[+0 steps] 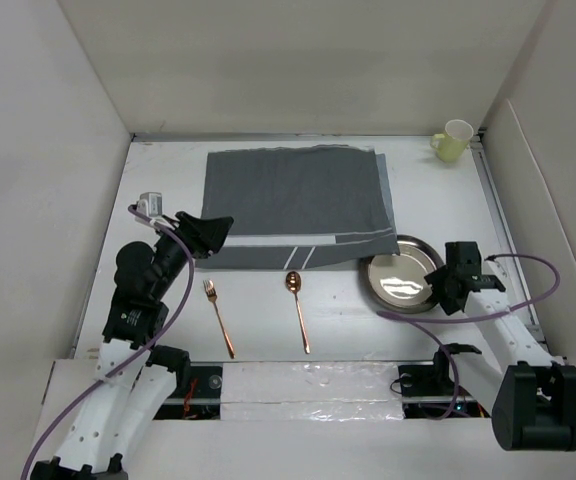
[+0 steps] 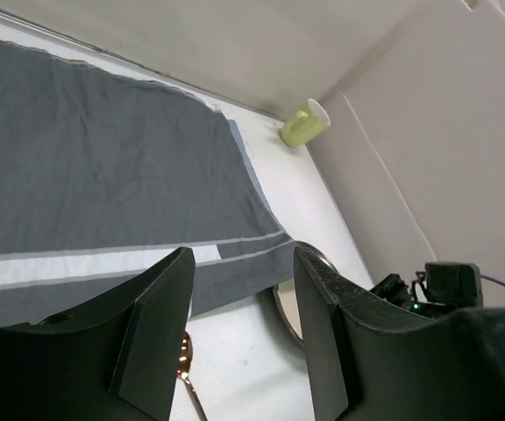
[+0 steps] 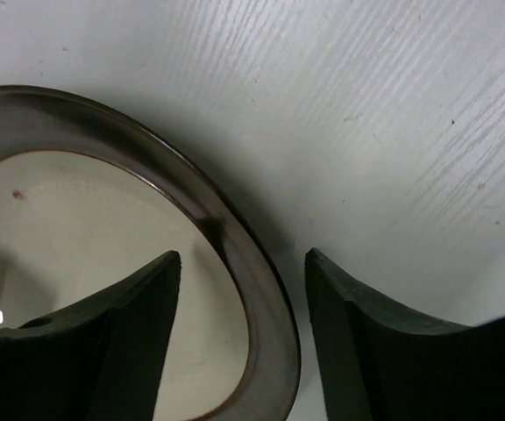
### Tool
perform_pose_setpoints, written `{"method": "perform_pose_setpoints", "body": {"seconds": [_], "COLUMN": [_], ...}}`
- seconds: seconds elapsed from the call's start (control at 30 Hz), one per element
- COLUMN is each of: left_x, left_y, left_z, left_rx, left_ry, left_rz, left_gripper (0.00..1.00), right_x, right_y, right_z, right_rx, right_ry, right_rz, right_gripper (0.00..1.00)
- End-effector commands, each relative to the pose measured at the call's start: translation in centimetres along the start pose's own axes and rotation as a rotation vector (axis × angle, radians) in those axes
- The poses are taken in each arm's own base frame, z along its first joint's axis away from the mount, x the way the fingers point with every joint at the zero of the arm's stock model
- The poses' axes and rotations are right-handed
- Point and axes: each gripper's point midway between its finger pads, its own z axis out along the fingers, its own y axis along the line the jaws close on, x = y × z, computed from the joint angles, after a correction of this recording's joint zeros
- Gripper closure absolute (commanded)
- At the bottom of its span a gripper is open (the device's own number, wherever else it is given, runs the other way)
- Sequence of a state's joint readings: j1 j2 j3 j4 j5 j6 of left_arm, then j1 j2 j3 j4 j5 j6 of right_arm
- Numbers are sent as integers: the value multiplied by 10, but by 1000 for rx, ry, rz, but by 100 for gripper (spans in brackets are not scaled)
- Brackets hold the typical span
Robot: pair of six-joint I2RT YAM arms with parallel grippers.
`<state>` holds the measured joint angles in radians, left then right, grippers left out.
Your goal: Set the dinner table for one person
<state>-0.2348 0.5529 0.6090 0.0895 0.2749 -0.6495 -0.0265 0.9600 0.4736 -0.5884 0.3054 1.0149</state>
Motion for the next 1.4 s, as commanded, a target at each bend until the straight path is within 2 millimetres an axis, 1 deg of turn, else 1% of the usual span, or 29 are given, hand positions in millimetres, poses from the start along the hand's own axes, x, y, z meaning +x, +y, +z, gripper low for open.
{"method": "perform_pose_setpoints", "body": {"seconds": [0.0, 0.07, 0.17, 0.2, 0.27, 0.3, 0.37, 0.43, 0.5, 0.57, 0.67, 0.7, 0.77, 0.8, 0.83, 0.87, 0.9, 0.93, 0.97, 1.0, 1.03, 1.13, 1.17, 1.2, 1.23, 1.27, 1.3, 1.33, 1.37], "left_x": [-11, -9, -8, -8, -6, -6, -5, -6, -5, -6, -8, -8, -9, -9, -11, -12, -11, -11, -9, -3, 2, 6, 0, -6, -10, -31, -37, -35, -51], "left_y": [-25, -23, -22, -20, -18, -18, -15, -14, -12, -11, -10, -9, -10, -10, -11, -12, -10, -10, -9, -5, -1, 4, 1, 1, 0, -13, -16, -14, -28], "left_z": [-1, 0, 0, 0, 0, 0, 0, 1, 1, 0, -1, -1, -1, 0, 0, 0, 1, 2, 4, 9, 12, 17, 17, 17, 17, 16, 20, 19, 17], "left_rx": [107, 104, 100, 95, 91, 88, 78, 70, 63, 52, 38, 34, 32, 31, 30, 31, 25, 25, 25, 18, 6, -14, -14, -28, -39, -29, -36, -64, -45], "left_ry": [-23, -20, -15, -18, -16, -18, -19, -20, -19, -23, -26, -26, -26, -23, -20, -21, -14, -14, -7, 23, 49, 76, 58, 41, 40, 4, 8, 51, 29], "left_rz": [20, 17, 15, 15, 12, 13, 8, 5, 8, 13, 14, 18, 21, 23, 29, 32, 32, 33, 32, 27, 24, 19, 27, 35, 47, 91, 111, 119, 146], "left_gripper": [54, 55, 56, 56, 56, 56, 56, 56, 56, 56, 57, 57, 57, 57, 57, 57, 57, 57, 57, 57, 58, 60, 60, 60, 61, 60, 60, 60, 60], "right_x": [3, 7, 12, 11, 5, 1, -19, -37, -64, -95, -123, -139, -149, -161, -163, -159, -164, -159, -157, -156, -154, -143, -136, -127, -118, -105, -95, -85, -78], "right_y": [7, 11, 13, 12, 5, 2, -3, -2, 4, 17, 26, 38, 57, 72, 92, 100, 117, 137, 148, 161, 173, 206, 215, 231, 244, 254, 266, 278, 285], "right_z": [-1, 0, 4, 5, 2, -3, -14, -34, -57, -92, -124, -145, -164, -185, -198, -204, -219, -239, -245, -241, -253, -261, -262, -274, -266, -268, -275, -258, -255], "right_rx": [-21, -48, -70, -60, -29, -26, -13, -57, -110, -210, -253, -298, -361, -430, -523, -565, -651, -764, -807, -814, -878, -986, -1011, -1085, -1091, -1132, -1176, -1144, -1141], "right_ry": [26, 43, 53, 46, 9, -10, -98, -174, -277, -384, -478, -521, -529, -566, -563, -533, -549, -510, -489, -460, -438, -392, -372, -365, -336, -297, -284, -252, -235], "right_rz": [41, 45, 92, 117, 146, 165, 200, 238, 273, 297, 244, 208, 156, 121, 72, 54, 29, -13, -34, -59, -84, -120, -133, -150, -168, -198, -217, -235, -248], "right_gripper": [38, 41, 52, 64, 80, 91, 99, 100, 100, 100, 100, 100, 100, 100, 100, 100, 100, 100, 100, 100, 100, 100, 100, 100, 100, 100, 100, 100, 100]}}
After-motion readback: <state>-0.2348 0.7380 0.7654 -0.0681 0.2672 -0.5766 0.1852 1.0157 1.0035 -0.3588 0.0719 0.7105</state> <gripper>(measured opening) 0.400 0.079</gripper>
